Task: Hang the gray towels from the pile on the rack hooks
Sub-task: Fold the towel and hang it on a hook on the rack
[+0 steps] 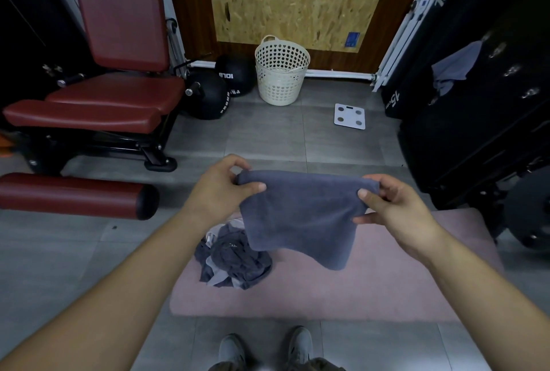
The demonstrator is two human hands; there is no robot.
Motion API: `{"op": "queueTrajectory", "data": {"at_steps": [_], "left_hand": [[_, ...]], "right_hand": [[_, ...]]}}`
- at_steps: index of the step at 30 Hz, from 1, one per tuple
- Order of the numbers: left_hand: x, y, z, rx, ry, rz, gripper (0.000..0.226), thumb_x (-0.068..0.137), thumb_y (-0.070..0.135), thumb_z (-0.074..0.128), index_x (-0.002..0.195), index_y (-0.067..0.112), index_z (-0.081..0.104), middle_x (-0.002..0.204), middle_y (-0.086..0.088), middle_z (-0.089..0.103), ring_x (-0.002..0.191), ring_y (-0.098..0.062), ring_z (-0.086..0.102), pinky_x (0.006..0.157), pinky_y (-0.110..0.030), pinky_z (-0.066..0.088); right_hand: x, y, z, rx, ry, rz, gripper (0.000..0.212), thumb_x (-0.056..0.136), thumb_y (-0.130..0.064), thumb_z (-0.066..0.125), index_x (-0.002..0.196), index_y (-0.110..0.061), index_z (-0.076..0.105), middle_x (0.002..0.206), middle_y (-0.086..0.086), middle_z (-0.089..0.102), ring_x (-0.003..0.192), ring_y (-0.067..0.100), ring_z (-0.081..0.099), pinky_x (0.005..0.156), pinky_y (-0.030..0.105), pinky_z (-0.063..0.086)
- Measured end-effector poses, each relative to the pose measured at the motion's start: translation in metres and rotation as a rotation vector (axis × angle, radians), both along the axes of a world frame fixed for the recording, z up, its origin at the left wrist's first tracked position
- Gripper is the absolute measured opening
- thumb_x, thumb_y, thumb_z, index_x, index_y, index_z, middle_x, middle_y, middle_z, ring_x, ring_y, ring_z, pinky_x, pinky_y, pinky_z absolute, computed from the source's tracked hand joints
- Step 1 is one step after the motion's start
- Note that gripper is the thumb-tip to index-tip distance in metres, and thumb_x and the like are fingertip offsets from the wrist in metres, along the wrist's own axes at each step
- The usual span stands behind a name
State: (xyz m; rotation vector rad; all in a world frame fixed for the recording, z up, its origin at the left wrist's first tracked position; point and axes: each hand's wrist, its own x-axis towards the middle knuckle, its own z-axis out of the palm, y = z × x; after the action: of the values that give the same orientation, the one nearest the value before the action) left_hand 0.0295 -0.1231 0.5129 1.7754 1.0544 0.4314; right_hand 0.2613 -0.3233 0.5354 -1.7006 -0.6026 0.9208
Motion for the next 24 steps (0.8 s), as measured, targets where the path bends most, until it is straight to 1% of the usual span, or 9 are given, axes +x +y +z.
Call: {"op": "queueTrajectory", "data": {"at_steps": [1, 3, 6, 8, 10, 14, 18, 21, 24], "left_hand": [[0.000, 0.001, 0.000, -0.019, -0.029, -0.008, 0.032, 0.080, 0.025, 0.083, 0.102, 0.028, 0.061, 0.067, 0.007, 0.062, 0.063, -0.008, 0.059, 0.060, -0.020, 0.048], [0.000, 0.003, -0.002, -0.045, -0.069, -0.060, 0.037, 0.079, 0.020, 0.084, 0.105, 0.034, 0.061, 0.086, 0.014, 0.067, 0.081, -0.001, 0.065, 0.071, -0.015, 0.050], [-0.001, 0.008, -0.007, -0.036, -0.014, -0.174, 0.054, 0.067, 0.014, 0.092, 0.108, 0.036, 0.064, 0.107, 0.016, 0.068, 0.101, 0.001, 0.064, 0.087, -0.021, 0.052], [-0.001, 0.010, -0.009, 0.003, 0.039, -0.223, 0.052, 0.065, 0.011, 0.092, 0.107, 0.030, 0.068, 0.104, 0.015, 0.071, 0.099, -0.002, 0.066, 0.089, -0.029, 0.056], [0.001, 0.008, -0.009, 0.069, 0.077, -0.249, 0.038, 0.068, 0.012, 0.087, 0.099, 0.027, 0.071, 0.095, 0.012, 0.073, 0.091, -0.006, 0.069, 0.084, -0.034, 0.058], [0.015, 0.002, -0.010, 0.249, 0.147, -0.258, 0.020, 0.070, 0.023, 0.082, 0.082, 0.023, 0.067, 0.079, 0.006, 0.070, 0.076, -0.014, 0.066, 0.069, -0.038, 0.056], [0.041, -0.007, -0.017, 0.291, 0.123, -0.208, 0.022, 0.068, 0.023, 0.081, 0.072, 0.022, 0.059, 0.067, 0.006, 0.063, 0.065, -0.013, 0.060, 0.060, -0.034, 0.051], [0.066, -0.010, -0.025, 0.293, 0.104, -0.225, 0.023, 0.068, 0.027, 0.081, 0.068, 0.023, 0.058, 0.068, 0.007, 0.061, 0.071, -0.017, 0.059, 0.065, -0.041, 0.053], [0.100, -0.016, -0.032, 0.278, 0.075, -0.277, 0.027, 0.066, 0.030, 0.088, 0.072, 0.022, 0.063, 0.087, 0.006, 0.058, 0.087, -0.016, 0.058, 0.081, -0.037, 0.051]], "right_hand": [[0.000, -0.001, 0.000, 0.013, 0.014, -0.014, 0.017, 0.098, -0.001, 0.058, 0.111, -0.010, 0.065, 0.090, 0.009, 0.070, 0.086, 0.020, 0.068, 0.070, 0.039, 0.062], [0.000, -0.003, -0.004, 0.022, 0.023, -0.039, 0.025, 0.098, 0.000, 0.058, 0.118, -0.013, 0.064, 0.081, 0.007, 0.063, 0.083, 0.018, 0.064, 0.070, 0.037, 0.063], [0.000, -0.007, -0.010, 0.003, 0.015, -0.011, 0.037, 0.094, 0.003, 0.062, 0.128, -0.013, 0.061, 0.085, 0.006, 0.068, 0.084, 0.022, 0.067, 0.075, 0.032, 0.062], [-0.002, -0.010, -0.014, -0.059, -0.040, 0.014, 0.045, 0.087, 0.004, 0.071, 0.126, -0.016, 0.062, 0.099, 0.003, 0.076, 0.091, 0.017, 0.073, 0.082, 0.025, 0.060], [-0.004, -0.013, -0.017, -0.138, -0.157, 0.016, 0.040, 0.081, 0.003, 0.078, 0.112, -0.019, 0.067, 0.096, -0.002, 0.077, 0.089, 0.011, 0.073, 0.080, 0.019, 0.057], [0.001, -0.022, -0.025, -0.229, -0.379, -0.076, 0.021, 0.077, -0.005, 0.082, 0.084, -0.021, 0.071, 0.077, 0.003, 0.075, 0.075, 0.026, 0.071, 0.076, 0.042, 0.059], [0.009, -0.034, -0.024, -0.222, -0.487, -0.172, 0.021, 0.078, -0.008, 0.081, 0.077, -0.023, 0.067, 0.069, 0.000, 0.073, 0.070, 0.025, 0.071, 0.069, 0.039, 0.059], [0.025, -0.049, -0.021, -0.208, -0.505, -0.214, 0.017, 0.081, -0.010, 0.079, 0.078, -0.021, 0.066, 0.070, -0.003, 0.072, 0.067, 0.020, 0.071, 0.064, 0.034, 0.059], [0.050, -0.068, -0.024, -0.170, -0.419, -0.250, 0.012, 0.086, -0.008, 0.076, 0.083, -0.016, 0.066, 0.071, 0.001, 0.071, 0.064, 0.020, 0.071, 0.059, 0.026, 0.058]]}}
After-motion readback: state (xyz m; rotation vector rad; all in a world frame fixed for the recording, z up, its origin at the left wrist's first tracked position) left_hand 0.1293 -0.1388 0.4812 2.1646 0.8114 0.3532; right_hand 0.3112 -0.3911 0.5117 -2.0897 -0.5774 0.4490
